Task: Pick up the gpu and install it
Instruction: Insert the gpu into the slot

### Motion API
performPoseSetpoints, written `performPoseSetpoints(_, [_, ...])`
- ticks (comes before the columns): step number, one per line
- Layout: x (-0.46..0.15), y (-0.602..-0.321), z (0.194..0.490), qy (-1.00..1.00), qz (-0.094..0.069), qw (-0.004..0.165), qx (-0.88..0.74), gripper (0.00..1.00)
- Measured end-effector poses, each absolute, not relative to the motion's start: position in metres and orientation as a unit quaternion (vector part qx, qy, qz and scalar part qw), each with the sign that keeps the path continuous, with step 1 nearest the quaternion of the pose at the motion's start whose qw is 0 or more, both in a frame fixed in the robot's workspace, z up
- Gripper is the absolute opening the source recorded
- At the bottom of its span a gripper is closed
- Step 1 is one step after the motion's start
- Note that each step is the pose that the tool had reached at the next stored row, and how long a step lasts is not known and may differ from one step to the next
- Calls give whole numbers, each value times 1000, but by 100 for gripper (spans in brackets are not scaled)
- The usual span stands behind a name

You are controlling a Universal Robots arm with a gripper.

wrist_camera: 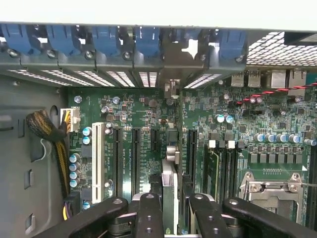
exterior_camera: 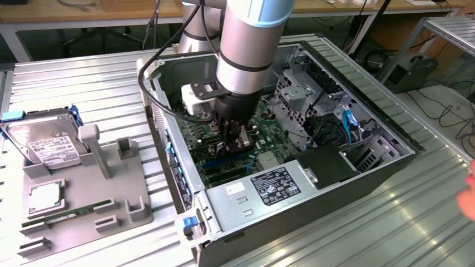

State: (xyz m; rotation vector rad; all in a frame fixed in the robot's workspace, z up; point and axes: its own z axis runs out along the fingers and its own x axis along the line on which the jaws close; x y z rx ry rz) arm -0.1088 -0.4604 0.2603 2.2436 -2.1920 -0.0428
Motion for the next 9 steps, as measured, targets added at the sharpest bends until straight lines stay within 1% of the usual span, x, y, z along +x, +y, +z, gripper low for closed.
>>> performPoseSetpoints(9, [-109, -460, 260, -704, -13, 3, 710, 26])
